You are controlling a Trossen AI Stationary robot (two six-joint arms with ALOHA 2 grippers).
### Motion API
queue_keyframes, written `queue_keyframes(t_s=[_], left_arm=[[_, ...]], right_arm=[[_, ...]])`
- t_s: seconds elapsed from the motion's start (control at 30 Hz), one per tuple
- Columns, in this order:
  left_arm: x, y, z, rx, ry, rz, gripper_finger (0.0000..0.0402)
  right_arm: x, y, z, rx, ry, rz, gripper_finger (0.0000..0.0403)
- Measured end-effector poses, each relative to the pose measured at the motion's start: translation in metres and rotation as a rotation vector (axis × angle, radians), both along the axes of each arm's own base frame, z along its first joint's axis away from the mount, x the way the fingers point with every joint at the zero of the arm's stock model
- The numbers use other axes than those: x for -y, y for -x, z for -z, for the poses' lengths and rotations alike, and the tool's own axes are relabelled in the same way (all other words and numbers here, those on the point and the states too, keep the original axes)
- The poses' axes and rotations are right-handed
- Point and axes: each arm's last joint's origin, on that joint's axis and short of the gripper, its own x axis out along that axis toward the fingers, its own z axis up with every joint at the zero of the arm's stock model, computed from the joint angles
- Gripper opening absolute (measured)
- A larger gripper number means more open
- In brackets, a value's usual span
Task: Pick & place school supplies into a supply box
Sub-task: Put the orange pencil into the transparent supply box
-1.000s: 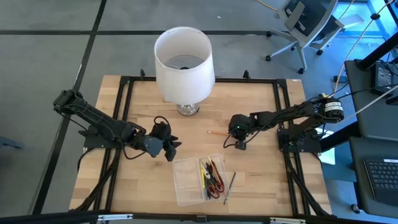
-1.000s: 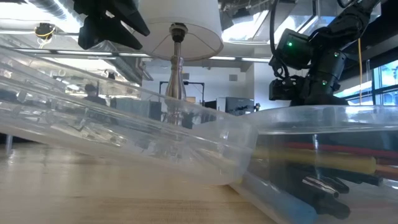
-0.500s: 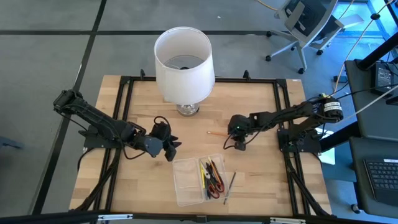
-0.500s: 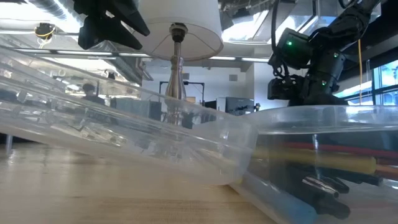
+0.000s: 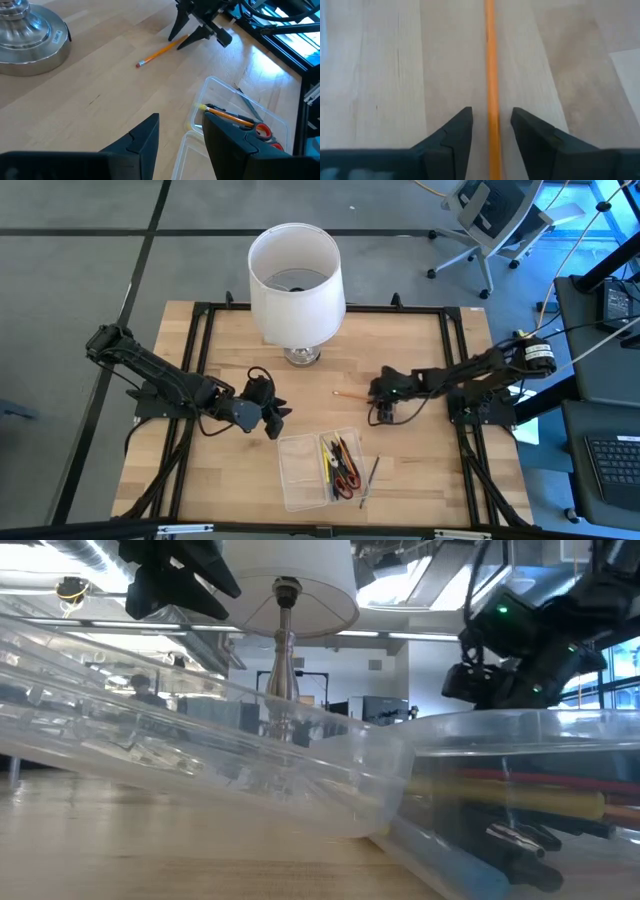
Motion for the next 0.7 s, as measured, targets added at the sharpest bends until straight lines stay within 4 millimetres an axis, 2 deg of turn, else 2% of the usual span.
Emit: queue_keyframes(t_s=[0.43, 0.7], left_arm=[[0.0, 0.0, 0.0, 0.002, 0.003, -0.002, 0.0143], [0.0, 0.0, 0.0, 0.002, 0.001, -0.003, 0.0143]], right_arm=[[-0.006, 0.039, 0.021, 0.207, 0.067, -0.046, 0.0149], [-0.006, 0.042, 0.022, 0.213, 0.058, -0.059, 0.0137]])
